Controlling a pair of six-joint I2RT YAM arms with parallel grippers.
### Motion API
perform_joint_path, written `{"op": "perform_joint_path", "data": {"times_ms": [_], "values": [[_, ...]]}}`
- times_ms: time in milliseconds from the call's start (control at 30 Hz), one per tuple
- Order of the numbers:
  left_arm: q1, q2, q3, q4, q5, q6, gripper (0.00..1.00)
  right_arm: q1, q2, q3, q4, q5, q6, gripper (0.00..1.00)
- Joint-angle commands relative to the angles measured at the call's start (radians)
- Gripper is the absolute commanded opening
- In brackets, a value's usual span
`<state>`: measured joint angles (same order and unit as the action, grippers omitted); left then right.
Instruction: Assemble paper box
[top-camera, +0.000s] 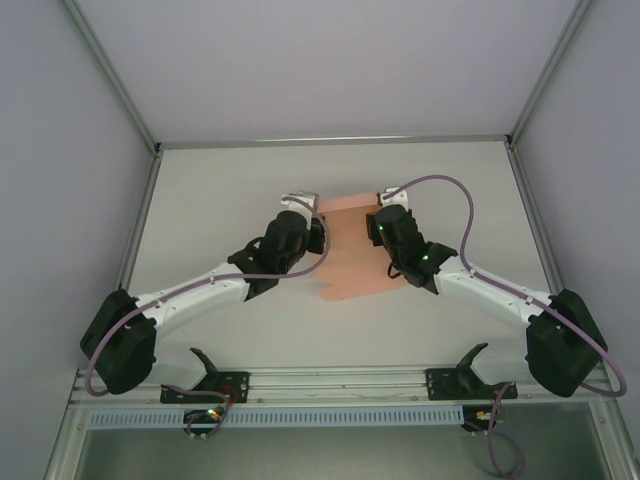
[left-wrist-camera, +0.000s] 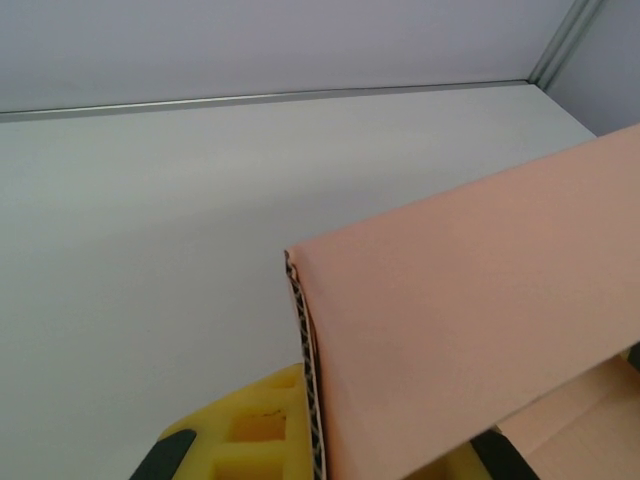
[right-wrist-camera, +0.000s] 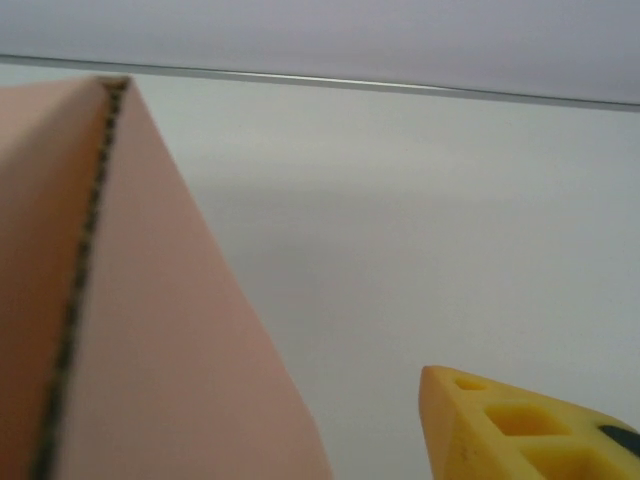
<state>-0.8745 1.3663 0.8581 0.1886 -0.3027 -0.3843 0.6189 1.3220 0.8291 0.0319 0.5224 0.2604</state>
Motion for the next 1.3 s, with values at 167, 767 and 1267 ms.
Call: {"op": "perform_joint_path", "data": {"times_ms": [167,767,1267], "values": [[0.008,0.001,0.026,-0.021,-0.013,-0.012,0.0,-0.045,-0.12,-0.087,0.059,-0.411,-0.156,0.79],[0.04,-0.007,0.006,-0.009,0.042,-0.012,0.0,-0.431,-0.555,-0.232,-0.115,-0.725,-0.051,0.83],[0.047,0.005,0.015,-0.008,0.056,-0.001,0.0,-0.385,-0.261,-0.119,-0.059,-1.221,-0.247,0.5]]}}
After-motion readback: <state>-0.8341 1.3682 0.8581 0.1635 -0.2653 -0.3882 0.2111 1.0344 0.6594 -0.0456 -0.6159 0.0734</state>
